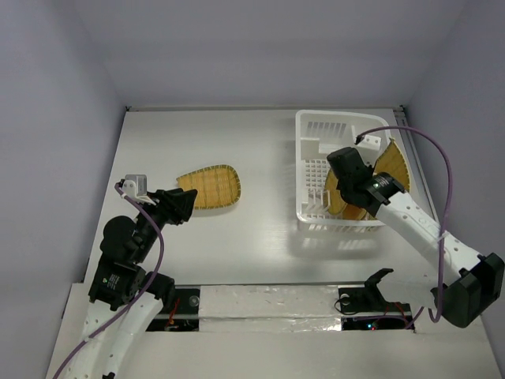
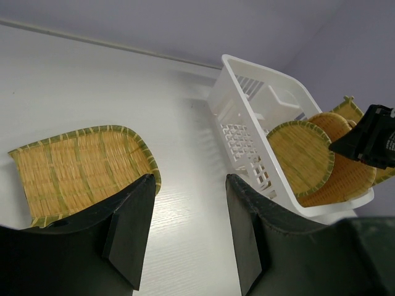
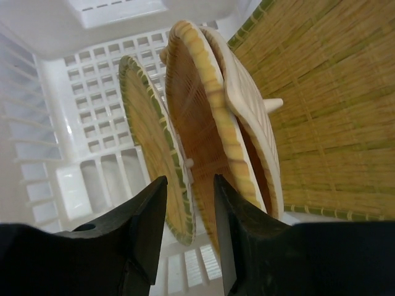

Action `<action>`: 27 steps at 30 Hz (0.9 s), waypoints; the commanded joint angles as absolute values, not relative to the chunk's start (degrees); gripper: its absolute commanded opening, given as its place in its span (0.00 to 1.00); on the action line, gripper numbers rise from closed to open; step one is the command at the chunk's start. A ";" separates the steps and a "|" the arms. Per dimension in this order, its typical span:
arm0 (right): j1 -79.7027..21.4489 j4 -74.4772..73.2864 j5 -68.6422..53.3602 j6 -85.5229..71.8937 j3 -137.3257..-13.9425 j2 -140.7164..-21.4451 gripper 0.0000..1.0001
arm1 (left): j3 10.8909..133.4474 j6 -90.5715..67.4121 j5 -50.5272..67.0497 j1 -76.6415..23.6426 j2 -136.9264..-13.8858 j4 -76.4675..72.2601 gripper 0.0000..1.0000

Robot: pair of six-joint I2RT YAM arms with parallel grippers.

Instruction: Unload the plates from the dish rack

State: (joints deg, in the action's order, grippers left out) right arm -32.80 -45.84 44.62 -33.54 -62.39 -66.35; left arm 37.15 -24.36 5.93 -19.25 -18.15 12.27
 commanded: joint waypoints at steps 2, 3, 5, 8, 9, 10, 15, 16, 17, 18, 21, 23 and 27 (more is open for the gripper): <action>-31.82 -40.62 43.69 -30.41 -63.10 -68.81 0.40 | 37.53 -24.61 6.33 -18.90 -17.75 9.93 0.46; -31.82 -40.17 43.42 -29.80 -63.37 -69.78 0.39 | 37.53 -24.61 6.33 -18.90 -17.67 10.02 0.46; -31.82 -39.82 43.50 -29.36 -63.89 -71.01 0.38 | 37.53 -24.61 6.42 -18.90 -17.67 10.02 0.46; -31.82 -40.16 44.38 -28.74 -64.42 -73.12 0.34 | 37.53 -24.61 6.33 -18.90 -17.58 10.02 0.46; -31.82 -40.34 44.65 -28.48 -64.68 -73.47 0.32 | 37.53 -24.61 6.33 -18.90 -17.49 9.93 0.46; -31.82 -40.60 45.00 -28.48 -64.95 -73.91 0.27 | 37.53 -24.52 6.33 -18.90 -17.49 9.93 0.46; -31.82 -42.80 48.25 -27.34 -66.18 -72.43 0.14 | 37.53 -24.61 6.33 -18.90 -17.40 10.02 0.46; -31.82 -42.89 48.43 -26.81 -66.79 -71.99 0.12 | 37.53 -24.61 6.33 -18.90 -17.49 10.02 0.46; -31.82 -43.06 48.78 -26.20 -67.23 -71.29 0.06 | 37.53 -24.61 6.50 -18.90 -17.49 9.85 0.46; -31.82 -43.24 49.04 -24.89 -67.76 -71.02 0.03 | 37.53 -24.61 6.50 -18.90 -17.49 9.84 0.46; -31.82 -43.77 50.53 -22.07 -69.95 -70.23 0.00 | 37.53 -24.70 6.33 -18.90 -17.49 9.84 0.46; -31.82 -44.38 51.06 -21.01 -71.88 -69.87 0.00 | 37.53 -24.70 6.33 -18.90 -17.49 9.84 0.46; -31.82 -45.26 51.33 -18.81 -75.66 -68.56 0.00 | 37.53 -24.70 6.42 -18.90 -17.75 9.84 0.46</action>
State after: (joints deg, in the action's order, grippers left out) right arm -31.92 -45.76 47.51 -21.76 -70.48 -71.35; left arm 37.15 -24.38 5.93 -19.25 -18.09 12.27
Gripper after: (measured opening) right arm 0.153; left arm 0.461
